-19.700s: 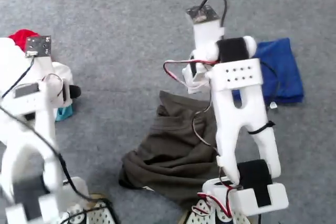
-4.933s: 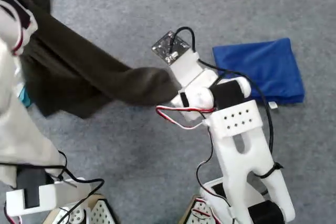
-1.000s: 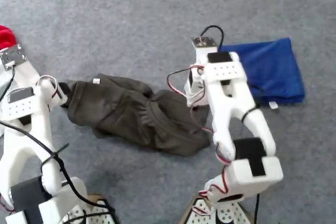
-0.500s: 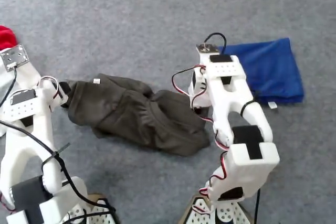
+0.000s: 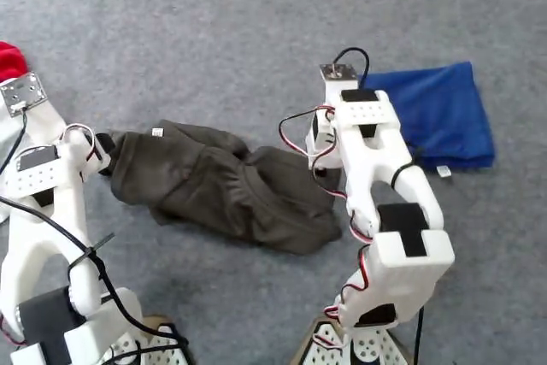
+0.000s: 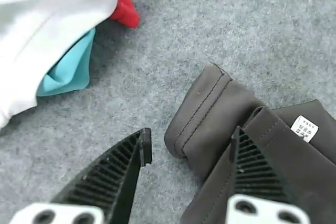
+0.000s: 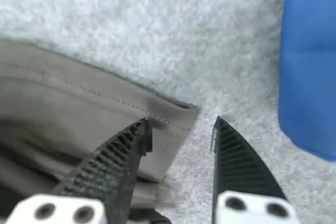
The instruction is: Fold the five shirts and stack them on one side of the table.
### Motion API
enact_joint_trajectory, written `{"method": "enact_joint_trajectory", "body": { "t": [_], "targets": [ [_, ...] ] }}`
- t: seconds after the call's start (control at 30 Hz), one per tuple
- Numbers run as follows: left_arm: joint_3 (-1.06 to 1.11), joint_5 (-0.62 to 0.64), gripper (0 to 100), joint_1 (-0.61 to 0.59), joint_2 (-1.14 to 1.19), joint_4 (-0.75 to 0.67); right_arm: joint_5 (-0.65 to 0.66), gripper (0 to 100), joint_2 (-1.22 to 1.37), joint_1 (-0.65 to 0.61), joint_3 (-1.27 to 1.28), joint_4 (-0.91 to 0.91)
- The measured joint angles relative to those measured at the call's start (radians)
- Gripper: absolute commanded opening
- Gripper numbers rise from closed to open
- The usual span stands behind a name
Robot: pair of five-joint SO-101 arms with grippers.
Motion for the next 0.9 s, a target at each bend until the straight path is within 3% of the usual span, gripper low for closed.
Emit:
{"method": "enact_joint_trajectory", "body": {
  "t": [0.47, 0.63, 0.9],
  "targets": [
    [0.002, 0.000, 26, 0.000, 0.000, 0.000, -0.003, 18.7, 0.077, -0.002, -0.017, -0.018],
    [0.002, 0.000, 26, 0.000, 0.000, 0.000, 0.000, 7.0, 0.077, 0.006, -0.017, -0.018],
    [0.002, 0.000, 26, 0.000, 0.000, 0.000, 0.017, 6.7, 0.077, 0.020, -0.017, -0.020]
  ]
}}
